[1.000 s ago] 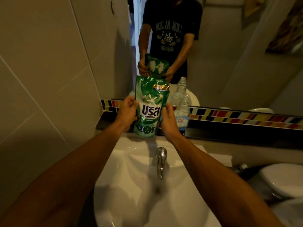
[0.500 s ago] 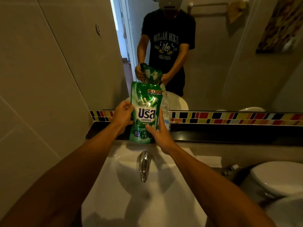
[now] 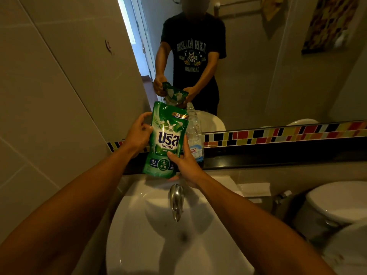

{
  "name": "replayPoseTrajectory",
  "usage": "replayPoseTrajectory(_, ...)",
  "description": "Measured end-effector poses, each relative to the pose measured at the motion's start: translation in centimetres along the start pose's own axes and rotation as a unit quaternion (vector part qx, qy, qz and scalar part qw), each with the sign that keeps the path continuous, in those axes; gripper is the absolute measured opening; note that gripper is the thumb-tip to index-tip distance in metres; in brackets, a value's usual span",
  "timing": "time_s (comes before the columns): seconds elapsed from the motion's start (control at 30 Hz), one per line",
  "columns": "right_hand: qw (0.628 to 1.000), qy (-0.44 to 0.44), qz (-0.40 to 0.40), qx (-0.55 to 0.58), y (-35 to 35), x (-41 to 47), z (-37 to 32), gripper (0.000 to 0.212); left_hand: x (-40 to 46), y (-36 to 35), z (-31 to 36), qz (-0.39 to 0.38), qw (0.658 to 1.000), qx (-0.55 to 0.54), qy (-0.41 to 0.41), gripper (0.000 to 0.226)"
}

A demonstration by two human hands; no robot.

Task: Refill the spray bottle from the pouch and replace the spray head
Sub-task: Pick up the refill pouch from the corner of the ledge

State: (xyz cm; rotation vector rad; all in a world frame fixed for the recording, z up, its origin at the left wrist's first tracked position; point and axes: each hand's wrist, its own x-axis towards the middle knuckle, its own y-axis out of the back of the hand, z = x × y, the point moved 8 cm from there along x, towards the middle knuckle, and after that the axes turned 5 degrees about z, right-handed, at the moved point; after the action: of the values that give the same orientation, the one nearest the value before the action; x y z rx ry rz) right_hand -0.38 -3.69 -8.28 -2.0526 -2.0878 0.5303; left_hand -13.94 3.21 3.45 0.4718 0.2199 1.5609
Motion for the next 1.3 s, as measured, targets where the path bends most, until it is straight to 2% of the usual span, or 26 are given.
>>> replayPoseTrajectory(0.37, 0.998, -0.046, 0.016, 0.048, -1.6, -0.1, -0.2, 0.087, 1.6, 0.2, 1.3, -0.036, 0.999, 0.029, 0.02, 0.05)
replayPoseTrajectory(1.3, 0.993, -0.057, 0.035, 0.097, -2.5, 0.8, -0.3, 0.081, 4.3, -0.1, 2.6, -0.078, 0.993, 0.09, 0.018, 0.053)
